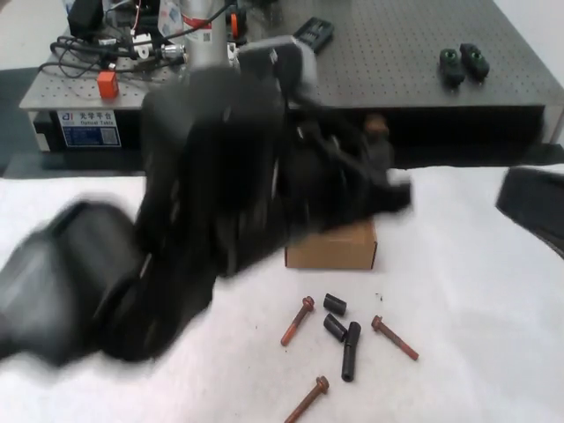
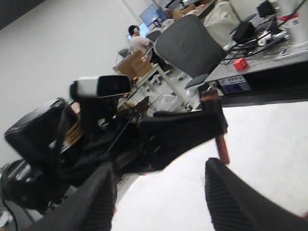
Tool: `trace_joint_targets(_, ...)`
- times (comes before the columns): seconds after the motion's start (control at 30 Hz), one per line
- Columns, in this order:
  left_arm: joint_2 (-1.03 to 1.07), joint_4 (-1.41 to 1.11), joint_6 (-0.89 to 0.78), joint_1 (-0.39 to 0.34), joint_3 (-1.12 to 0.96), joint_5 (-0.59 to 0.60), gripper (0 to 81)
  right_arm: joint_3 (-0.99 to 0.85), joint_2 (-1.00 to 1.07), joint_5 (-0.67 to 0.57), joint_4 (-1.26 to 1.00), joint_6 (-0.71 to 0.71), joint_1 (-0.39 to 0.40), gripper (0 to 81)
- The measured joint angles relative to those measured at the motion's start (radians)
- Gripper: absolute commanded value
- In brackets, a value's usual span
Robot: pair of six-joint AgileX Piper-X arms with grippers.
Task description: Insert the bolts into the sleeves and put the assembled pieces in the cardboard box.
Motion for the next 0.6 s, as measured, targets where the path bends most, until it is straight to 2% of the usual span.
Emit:
trace_joint_targets(0.13, 0.244, 0.236, 0.055, 0.056, -0.272, 0.025, 0.7, 0.000, -0.019, 0.065, 0.143, -0.078, -0.029, 40.8)
trace_joint_targets(0.3, 0.555, 0.469, 0.080, 0.067, -0.632, 0.040, 0.7, 0.000, -0.010, 0.251, 0.377, -0.195, -0.042, 40.8)
trace_joint_targets(0.47, 0.660, 0.526, 0.070, 0.067, -0.773, 0.058, 0.7, 0.000, 0.063, 0.355, 0.420, -0.239, -0.042, 40.8)
trace_joint_targets(0.6, 0.723, 0.553, 0.036, 0.067, -0.859, 0.079, 0.7, 0.000, 0.152, 0.369, 0.421, -0.248, -0.042, 40.8)
